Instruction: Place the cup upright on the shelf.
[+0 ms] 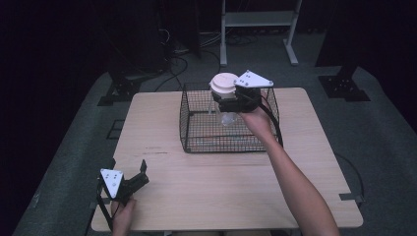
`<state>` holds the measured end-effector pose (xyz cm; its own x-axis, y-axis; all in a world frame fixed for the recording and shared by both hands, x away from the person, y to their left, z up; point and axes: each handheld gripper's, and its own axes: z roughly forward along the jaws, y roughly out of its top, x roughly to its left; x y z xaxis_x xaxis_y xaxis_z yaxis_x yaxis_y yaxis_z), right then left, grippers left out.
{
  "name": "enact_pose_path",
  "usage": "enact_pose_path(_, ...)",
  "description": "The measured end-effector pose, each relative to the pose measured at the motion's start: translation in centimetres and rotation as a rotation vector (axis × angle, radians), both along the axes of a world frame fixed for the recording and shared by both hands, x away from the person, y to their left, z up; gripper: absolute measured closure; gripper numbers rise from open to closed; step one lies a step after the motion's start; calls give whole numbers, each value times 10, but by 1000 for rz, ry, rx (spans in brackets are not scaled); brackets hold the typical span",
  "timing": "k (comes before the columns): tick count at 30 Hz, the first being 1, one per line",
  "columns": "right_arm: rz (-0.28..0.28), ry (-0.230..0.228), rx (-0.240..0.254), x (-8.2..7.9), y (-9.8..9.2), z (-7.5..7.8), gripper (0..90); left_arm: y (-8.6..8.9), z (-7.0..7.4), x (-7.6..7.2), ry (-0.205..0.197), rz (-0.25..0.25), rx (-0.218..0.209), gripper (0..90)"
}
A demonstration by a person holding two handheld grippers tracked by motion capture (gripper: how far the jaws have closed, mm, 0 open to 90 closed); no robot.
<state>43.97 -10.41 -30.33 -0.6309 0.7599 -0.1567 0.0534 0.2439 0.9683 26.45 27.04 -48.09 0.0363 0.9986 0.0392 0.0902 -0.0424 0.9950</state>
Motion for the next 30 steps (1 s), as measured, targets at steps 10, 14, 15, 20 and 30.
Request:
enact_pose_path(10, -13, 25, 33, 14, -3, -17, 44, 0, 0, 0, 0, 0, -1, 0)
enact_pose_path(14, -26, 27, 29, 20, -4, -24, 45, 0, 0, 0, 0, 0, 0, 0)
enact_pose_path(15, -26, 27, 29, 20, -4, -24, 45, 0, 0, 0, 0, 0, 0, 0)
enact_pose_path(20, -44, 50, 15, 29, -6, -35, 44, 0, 0, 0, 0, 0, -1, 0)
enact_pose_path(30, -52, 72, 5, 37, -4, -50, 44, 0, 0, 0, -1, 1, -2, 0)
